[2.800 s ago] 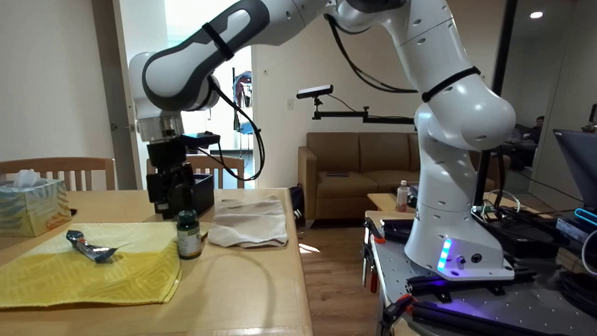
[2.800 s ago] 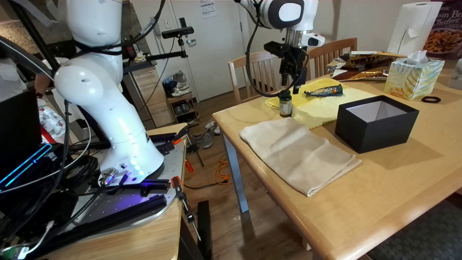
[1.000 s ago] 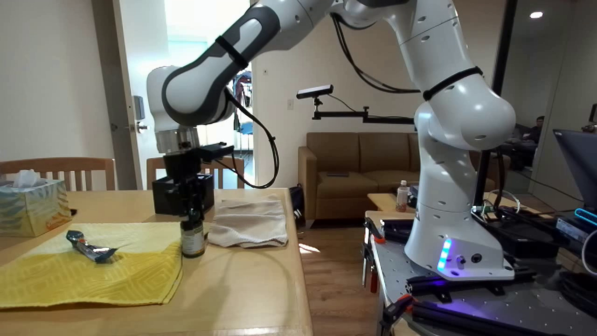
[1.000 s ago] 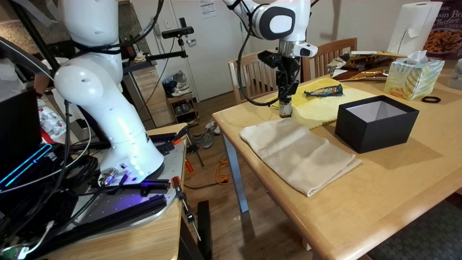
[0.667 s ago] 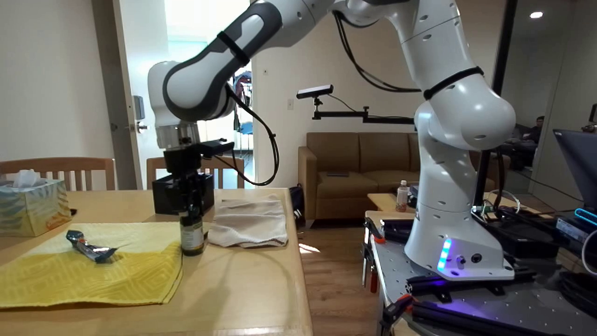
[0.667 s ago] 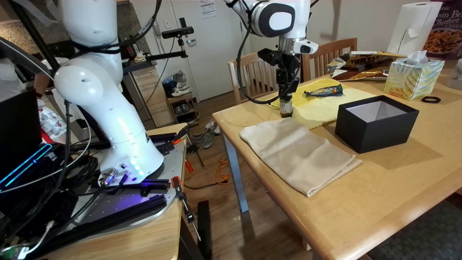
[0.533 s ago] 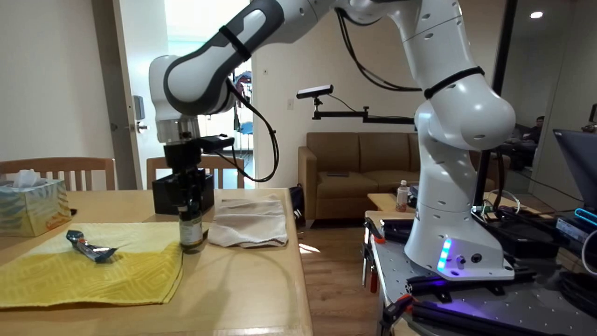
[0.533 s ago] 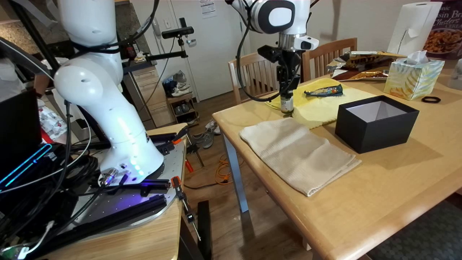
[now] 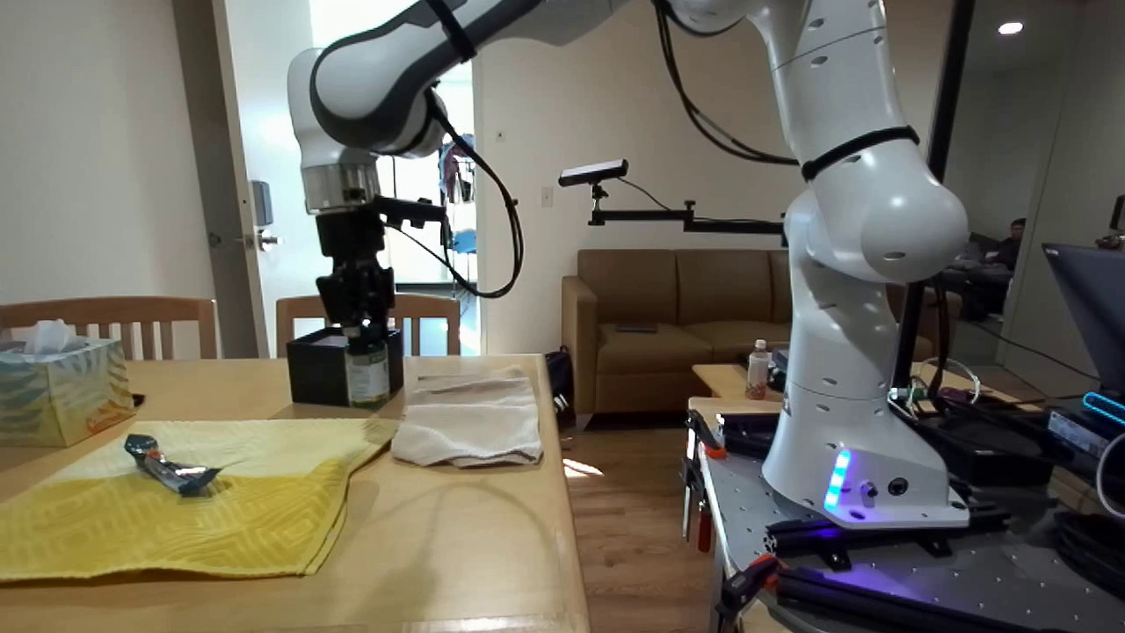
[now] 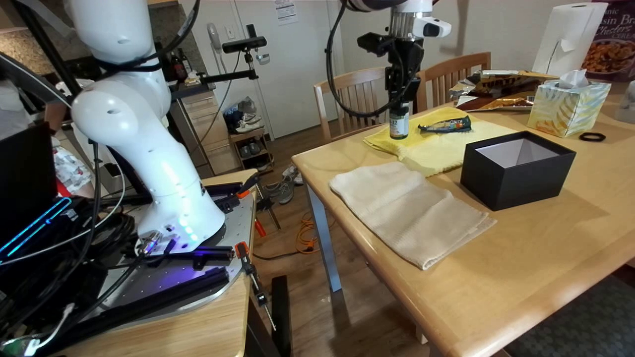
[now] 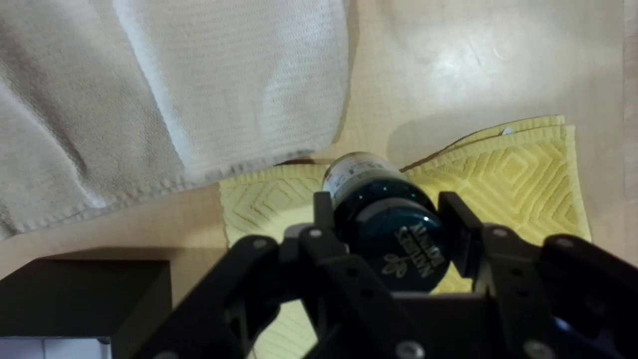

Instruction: Put the bottle inside the box

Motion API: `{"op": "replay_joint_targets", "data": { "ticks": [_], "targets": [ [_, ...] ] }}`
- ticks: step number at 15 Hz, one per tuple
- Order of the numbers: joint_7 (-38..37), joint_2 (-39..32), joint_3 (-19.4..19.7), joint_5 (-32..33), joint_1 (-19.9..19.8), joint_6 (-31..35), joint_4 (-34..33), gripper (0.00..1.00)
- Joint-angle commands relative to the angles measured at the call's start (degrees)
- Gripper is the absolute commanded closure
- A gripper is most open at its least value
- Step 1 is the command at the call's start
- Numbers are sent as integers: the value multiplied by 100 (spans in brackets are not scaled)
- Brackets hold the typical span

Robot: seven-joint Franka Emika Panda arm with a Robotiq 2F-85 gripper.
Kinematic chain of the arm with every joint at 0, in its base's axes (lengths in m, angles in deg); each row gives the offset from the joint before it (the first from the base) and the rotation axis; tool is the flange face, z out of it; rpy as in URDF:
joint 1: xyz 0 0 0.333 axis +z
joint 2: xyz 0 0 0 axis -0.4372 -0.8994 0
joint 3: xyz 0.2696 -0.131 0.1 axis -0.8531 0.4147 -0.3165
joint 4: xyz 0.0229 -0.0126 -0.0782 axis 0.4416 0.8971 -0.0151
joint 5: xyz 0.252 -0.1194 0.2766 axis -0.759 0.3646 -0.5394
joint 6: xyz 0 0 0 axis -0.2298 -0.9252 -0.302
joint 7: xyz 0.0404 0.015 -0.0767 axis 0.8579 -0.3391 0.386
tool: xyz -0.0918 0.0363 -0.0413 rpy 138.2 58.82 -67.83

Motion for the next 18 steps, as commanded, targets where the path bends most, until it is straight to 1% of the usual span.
{"op": "replay_joint_targets", "data": {
  "ticks": [1, 6, 9, 11, 14, 18],
  "targets": [
    [95, 101, 35, -151, -143, -755, -537, 71],
    [168, -193, 149, -413, -349, -1782, -1687, 71],
    [196, -510, 235, -588, -521, -2216, -2431, 71],
    [209, -758, 286, -668, -644, -2378, -2894, 71],
    [233, -1194, 347, -704, -813, -2439, -3563, 71],
    [86, -1881, 380, -695, -1011, -2749, -4541, 71]
  ]
}}
